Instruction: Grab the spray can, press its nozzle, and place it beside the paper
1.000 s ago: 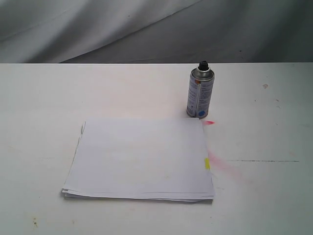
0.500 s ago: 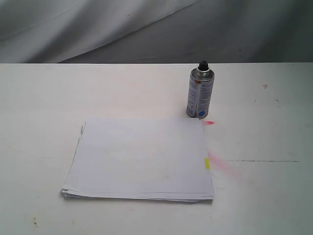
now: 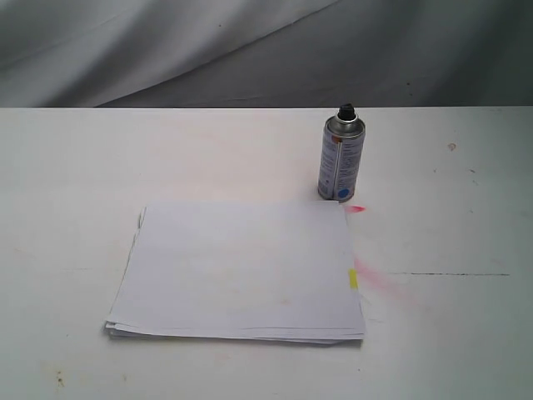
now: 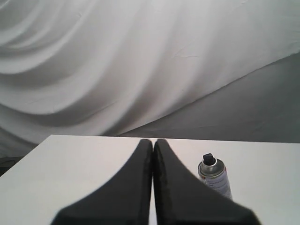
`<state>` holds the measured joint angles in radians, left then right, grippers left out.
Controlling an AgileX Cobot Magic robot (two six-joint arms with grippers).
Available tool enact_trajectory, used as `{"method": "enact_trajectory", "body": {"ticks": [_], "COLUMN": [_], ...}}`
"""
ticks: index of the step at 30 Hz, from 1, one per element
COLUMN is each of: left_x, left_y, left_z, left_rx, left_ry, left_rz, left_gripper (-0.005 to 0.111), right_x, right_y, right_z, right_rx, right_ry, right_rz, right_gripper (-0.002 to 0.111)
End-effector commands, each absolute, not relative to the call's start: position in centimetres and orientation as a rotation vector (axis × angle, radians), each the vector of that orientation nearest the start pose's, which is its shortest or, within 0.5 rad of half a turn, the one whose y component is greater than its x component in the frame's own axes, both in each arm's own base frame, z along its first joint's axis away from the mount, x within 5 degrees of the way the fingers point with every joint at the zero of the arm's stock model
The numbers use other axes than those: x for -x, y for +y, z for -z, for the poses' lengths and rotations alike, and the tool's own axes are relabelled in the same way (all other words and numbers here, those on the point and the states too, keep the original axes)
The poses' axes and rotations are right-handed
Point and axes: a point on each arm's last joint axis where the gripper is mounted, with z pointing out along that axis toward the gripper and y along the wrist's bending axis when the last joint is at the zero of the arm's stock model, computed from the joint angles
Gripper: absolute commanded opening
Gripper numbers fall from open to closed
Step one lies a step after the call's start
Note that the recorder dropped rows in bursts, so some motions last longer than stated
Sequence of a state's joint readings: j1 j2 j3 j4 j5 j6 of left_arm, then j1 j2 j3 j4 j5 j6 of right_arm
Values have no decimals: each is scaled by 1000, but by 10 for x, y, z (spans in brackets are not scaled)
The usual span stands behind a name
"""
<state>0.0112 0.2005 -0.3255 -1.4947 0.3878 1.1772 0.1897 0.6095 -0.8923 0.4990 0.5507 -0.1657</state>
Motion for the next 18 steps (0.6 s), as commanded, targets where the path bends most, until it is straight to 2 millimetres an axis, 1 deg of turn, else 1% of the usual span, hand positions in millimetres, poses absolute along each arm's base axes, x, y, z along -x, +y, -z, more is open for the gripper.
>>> {"method": "enact_trajectory", "body": {"ticks": [1,18], "left_x": [-55,-54], "left_y": [-35,-34], "left_z": [-305,-305], "left_rx": [-100,-114], "left_ry": [1420,1423], "left_rz": [530,511], "left_gripper": [0,0], "right_x": [-99,-99], "right_y": [43,43], "right_z": [-411,-411], "right_rx": [137,136], "right_ry": [1747,1745], "right_rz": [-562,-561], "right_gripper": [0,0]}}
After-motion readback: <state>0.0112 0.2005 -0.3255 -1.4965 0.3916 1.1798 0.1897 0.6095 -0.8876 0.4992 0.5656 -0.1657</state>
